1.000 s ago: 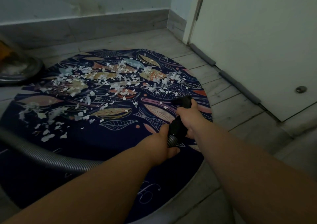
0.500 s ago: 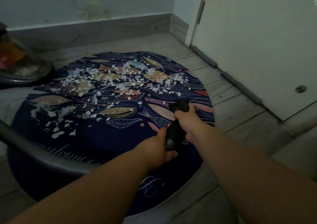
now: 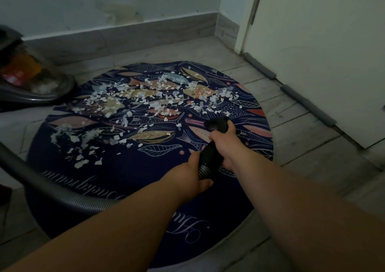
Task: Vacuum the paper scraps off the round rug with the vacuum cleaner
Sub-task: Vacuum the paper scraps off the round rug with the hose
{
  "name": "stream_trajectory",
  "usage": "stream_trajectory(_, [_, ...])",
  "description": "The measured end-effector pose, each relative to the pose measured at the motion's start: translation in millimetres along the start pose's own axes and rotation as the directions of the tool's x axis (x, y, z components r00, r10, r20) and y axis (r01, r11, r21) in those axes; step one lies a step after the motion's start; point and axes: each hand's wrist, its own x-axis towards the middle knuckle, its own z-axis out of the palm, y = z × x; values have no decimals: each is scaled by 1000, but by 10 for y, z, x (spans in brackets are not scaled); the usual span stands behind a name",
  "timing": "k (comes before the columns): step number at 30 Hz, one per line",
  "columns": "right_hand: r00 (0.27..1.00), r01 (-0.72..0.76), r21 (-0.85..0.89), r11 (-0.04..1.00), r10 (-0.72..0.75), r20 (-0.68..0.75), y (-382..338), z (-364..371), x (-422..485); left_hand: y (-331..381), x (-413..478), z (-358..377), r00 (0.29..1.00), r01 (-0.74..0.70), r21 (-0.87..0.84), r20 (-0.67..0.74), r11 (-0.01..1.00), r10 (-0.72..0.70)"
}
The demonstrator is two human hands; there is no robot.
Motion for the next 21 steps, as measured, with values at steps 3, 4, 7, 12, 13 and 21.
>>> stream_trajectory(3, [1000,-1,-16,1000,1,27,-32,78,71,-47,25,-33,1000,26,-9,-13,1000,-26])
stream_trajectory(4, [999,-9,-14,1000,9,44,-46,121,78,-70,23,-45,999,36,-14,-16,999,-36])
stream_trajectory(7, [996,-29,-30,999,32,89,-80,297,101,-165,-7,-92,997,76,-27,-28,997,-77])
stream_trajectory(12, [991,-2,-60,998,10,134,-108,497,119,-267,-75,-143,993,108,-47,-43,993,-110])
stream_trajectory(13, [991,-2,-59,998,10,137,-103,509,119,-275,-84,-139,992,112,-48,-43,992,-115])
stream_trajectory(21, [988,-13,-55,998,21,156,-39,522,116,-291,-158,-83,991,118,-55,-51,992,-121])
